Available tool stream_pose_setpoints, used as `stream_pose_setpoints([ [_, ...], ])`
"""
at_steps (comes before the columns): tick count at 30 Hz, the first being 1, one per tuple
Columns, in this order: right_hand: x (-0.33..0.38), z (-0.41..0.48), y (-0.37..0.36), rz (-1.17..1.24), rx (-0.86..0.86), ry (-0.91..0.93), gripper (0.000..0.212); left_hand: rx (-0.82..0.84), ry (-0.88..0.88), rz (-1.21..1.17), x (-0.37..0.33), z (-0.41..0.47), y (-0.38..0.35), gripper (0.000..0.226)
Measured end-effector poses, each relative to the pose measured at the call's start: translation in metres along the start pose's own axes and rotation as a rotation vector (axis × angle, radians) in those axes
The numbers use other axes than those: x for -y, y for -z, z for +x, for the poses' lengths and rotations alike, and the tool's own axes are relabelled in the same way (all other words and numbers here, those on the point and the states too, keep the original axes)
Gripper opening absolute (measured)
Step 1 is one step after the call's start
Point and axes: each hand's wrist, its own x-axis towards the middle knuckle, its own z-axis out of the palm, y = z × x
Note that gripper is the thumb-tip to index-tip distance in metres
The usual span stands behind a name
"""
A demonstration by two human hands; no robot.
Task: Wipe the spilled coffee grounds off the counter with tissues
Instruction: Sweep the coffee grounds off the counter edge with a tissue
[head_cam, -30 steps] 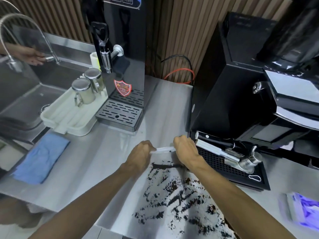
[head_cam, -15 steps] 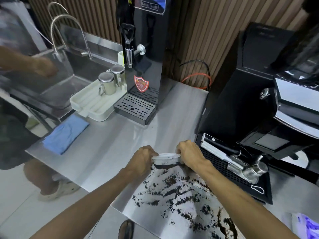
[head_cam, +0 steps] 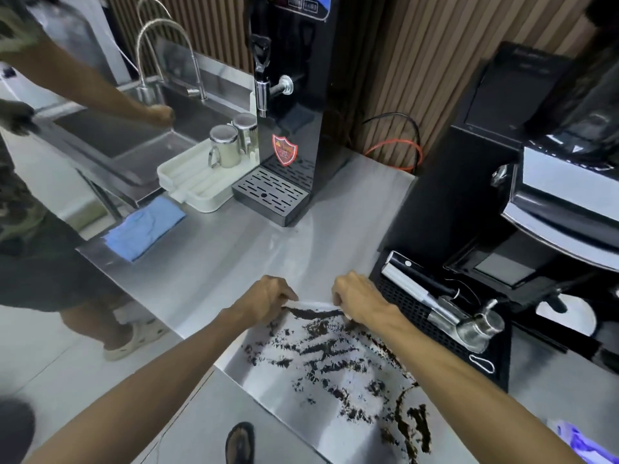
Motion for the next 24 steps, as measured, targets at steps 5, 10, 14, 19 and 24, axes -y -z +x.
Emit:
stream_pose_setpoints([
  [5, -0.010, 0.022, 0.016, 0.089, -0.075, -0.084, 0.013, -0.048, 0.053, -0.025, 0.006, 0.022, 0.015, 0.025],
  [10, -0.006, 0.021, 0.009, 0.034, -0.050, -0.037, 0.021, -0.001, 0.035, -0.064, 0.015, 0.027, 0.014, 0.022],
  [14, -0.004, 0.008, 0.005, 0.058, -0.009, -0.002, 0.017, 0.022, -0.019, -0.130, 0.022, 0.017, 0.011, 0.019],
  [19, 0.002, -0.006, -0.003, 0.056, 0.094, 0.026, 0.020, 0.131, -0.109, -0.175, 0.028, -0.003, 0.006, 0.020],
  [24, -0.002, 0.001, 0.001, 0.098, 0.080, -0.051, 0.022, 0.006, -0.064, -0.204, 0.031, -0.004, 0.007, 0.020],
])
